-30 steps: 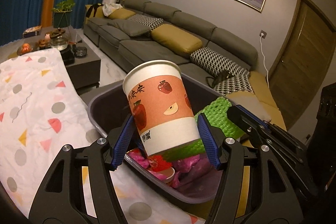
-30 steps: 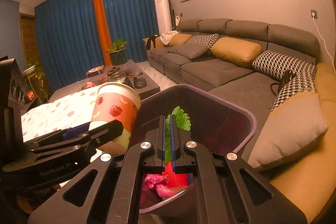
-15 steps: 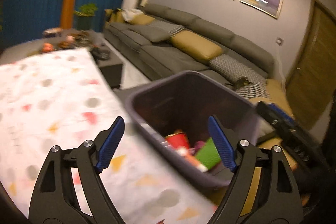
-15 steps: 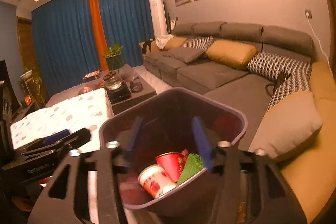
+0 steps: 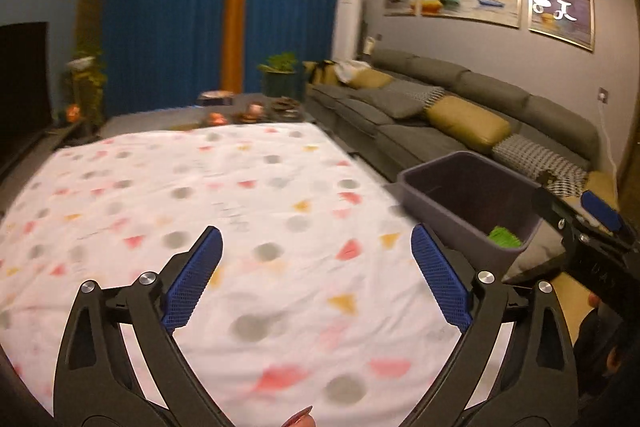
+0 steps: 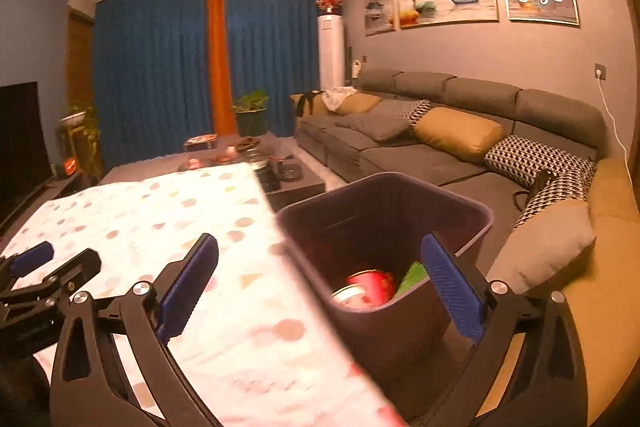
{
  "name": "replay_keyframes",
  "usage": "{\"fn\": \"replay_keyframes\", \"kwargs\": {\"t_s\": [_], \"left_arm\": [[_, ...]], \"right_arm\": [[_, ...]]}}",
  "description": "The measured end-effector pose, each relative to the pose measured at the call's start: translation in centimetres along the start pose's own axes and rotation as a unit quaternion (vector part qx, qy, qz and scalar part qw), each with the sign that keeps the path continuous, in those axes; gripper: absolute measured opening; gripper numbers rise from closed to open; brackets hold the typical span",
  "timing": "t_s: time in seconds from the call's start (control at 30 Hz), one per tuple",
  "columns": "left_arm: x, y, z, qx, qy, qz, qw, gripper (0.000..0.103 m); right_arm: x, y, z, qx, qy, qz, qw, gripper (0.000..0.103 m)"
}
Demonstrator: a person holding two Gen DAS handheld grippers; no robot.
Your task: Collect trash
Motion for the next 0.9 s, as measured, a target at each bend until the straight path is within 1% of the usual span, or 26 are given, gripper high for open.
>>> {"fn": "replay_keyframes", "kwargs": {"t_s": [0.03, 0.1, 0.27, 0.4, 0.73, 0.9], "left_arm": [[-1.1, 0.4, 0.8, 0.000, -0.012, -0.003, 0.9999, 0.094], [-2.5, 0.7, 1.7, -0.002, -0.022, -0.003, 0.9998, 0.094], [-6.5, 2.1, 3.6, -0.007, -0.028, -0.007, 0.9996, 0.094], [-8.7, 3.1, 4.3, -0.017, -0.021, -0.004, 0.9996, 0.094], [-13.3, 4.1, 6.0, -0.034, -0.034, -0.025, 0.9985, 0.094], [-14.6, 4.3, 6.2, -0.036, -0.039, -0.032, 0.9981, 0.094]], "right_arm": [[-0.7, 0.1, 0.7, -0.002, -0.003, -0.002, 1.000, 0.097], [-2.0, 0.4, 2.1, -0.007, -0.005, -0.006, 1.000, 0.097], [-5.0, 1.0, 4.3, -0.014, -0.009, -0.015, 1.000, 0.097], [-7.3, 1.9, 5.6, -0.016, -0.005, -0.013, 1.000, 0.097], [-12.1, 2.8, 7.6, -0.021, -0.010, -0.020, 1.000, 0.097], [-13.7, 3.0, 8.0, -0.025, -0.015, -0.028, 0.999, 0.097]]}}
Point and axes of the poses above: each gripper's, at about its wrist camera, not at the fingertips, and x roughly the way its jaws point, z to its left, y to its underside, the point moved 3 cm from there along x, roughly the way its jaws point
